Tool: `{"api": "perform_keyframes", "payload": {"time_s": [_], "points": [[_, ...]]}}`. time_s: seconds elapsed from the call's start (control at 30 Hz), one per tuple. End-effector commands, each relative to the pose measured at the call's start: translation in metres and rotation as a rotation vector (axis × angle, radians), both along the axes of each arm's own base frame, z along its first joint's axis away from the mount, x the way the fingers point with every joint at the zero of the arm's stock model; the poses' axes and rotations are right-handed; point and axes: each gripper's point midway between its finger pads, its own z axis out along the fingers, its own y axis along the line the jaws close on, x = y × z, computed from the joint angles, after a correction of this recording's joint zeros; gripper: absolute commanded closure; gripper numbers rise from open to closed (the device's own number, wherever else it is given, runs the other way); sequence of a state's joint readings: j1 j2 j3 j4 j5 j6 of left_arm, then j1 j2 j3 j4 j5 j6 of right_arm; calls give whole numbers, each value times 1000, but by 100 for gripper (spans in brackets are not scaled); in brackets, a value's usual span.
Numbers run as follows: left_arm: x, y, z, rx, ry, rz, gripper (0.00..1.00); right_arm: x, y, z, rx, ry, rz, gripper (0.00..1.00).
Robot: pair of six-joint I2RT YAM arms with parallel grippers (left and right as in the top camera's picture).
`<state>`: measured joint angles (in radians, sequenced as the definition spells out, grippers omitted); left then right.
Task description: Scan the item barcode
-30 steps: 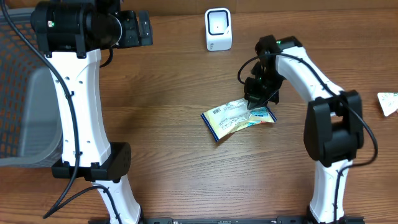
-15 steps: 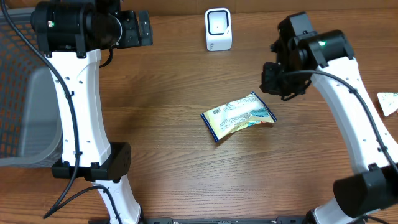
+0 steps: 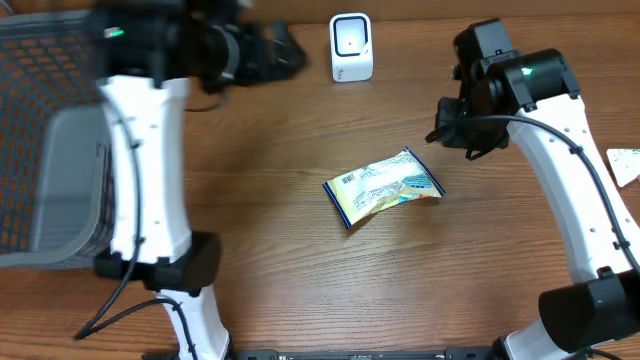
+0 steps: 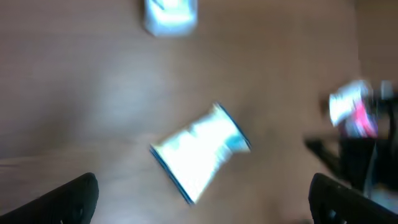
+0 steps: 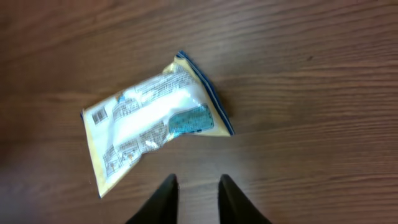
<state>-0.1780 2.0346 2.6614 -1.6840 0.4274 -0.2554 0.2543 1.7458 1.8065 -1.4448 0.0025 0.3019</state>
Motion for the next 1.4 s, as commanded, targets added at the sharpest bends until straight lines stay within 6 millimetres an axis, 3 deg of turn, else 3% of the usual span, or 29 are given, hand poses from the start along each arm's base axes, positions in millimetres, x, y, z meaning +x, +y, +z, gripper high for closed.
{"api": "perform_keyframes", "payload": {"time_s": [0.0,0.13,0.23,0.33,0.47,0.5,0.67,0.73,0.83,1.0,1.13,1.27,1.37], "points": [[-32,-63,-51,24,171,-206,0,10,-25,4,-9,-34,-79,73],[-53,-83,-121,223,298,-279,0,18,-51,-1,31,-28,-161,73],[-67,-106,-166,265,368,-340,1,20,-67,-3,74,-18,-206,74],[-73,-120,-203,287,409,-359,0,21,-72,-2,99,-20,-223,75],[-73,-123,-246,308,488,-287,0,20,-70,-4,109,-14,-220,76],[-71,-121,-255,316,505,-267,5,20,-67,-6,114,-9,-211,78],[-67,-111,-297,350,590,-190,77,17,-36,-26,250,30,-114,81],[-69,-107,-314,367,637,-173,94,13,-15,-40,346,51,-55,82],[-76,-101,-337,399,700,-172,96,6,10,-63,438,83,-8,82],[-78,-91,-347,391,766,-148,96,-16,47,-114,508,136,43,82],[-71,-55,-345,486,782,-89,96,-31,57,-143,510,183,15,82],[-62,-14,-331,573,816,27,96,-31,43,-158,412,183,-19,87],[-50,3,-311,560,811,73,96,-26,26,-157,313,169,-44,92]]}}
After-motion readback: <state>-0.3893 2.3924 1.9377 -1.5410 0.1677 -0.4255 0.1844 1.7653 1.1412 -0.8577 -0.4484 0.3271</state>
